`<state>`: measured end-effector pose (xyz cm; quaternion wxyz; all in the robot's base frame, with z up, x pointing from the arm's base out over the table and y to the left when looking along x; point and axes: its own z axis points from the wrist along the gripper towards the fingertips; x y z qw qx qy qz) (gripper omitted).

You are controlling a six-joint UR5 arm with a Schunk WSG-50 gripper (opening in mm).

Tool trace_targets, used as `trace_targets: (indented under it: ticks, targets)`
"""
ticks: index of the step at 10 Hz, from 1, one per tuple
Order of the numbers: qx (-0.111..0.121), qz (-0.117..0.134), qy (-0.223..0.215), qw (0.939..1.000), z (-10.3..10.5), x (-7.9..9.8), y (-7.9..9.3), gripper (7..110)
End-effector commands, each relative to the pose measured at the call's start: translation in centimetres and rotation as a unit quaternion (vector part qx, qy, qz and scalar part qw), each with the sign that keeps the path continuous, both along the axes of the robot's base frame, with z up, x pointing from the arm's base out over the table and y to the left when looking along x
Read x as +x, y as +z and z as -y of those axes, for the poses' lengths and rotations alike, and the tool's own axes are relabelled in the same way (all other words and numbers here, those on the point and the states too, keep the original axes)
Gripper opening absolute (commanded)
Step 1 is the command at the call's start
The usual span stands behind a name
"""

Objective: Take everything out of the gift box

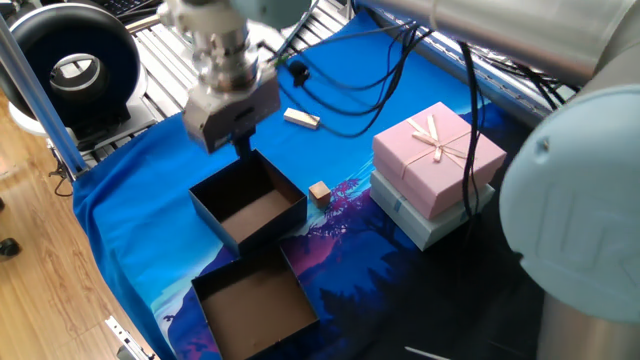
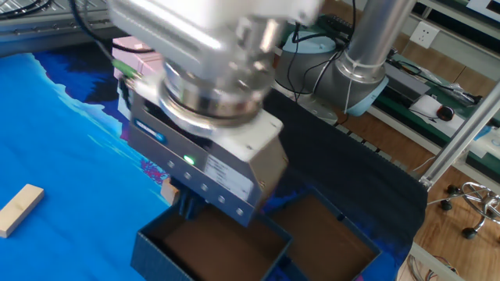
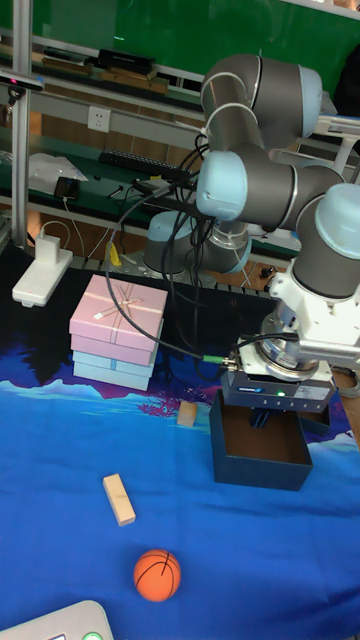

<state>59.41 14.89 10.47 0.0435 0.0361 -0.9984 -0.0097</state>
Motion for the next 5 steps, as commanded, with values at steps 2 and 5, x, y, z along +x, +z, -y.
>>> trace_targets:
  ticks: [2, 5]
  targets:
    - [0.033, -0.032, -0.007, 0.9989, -1.05, -0.54, -0.22, 7]
    - [0.035, -0.033, -0.01, 0.9988, -0.93, -0.21, -0.42, 7]
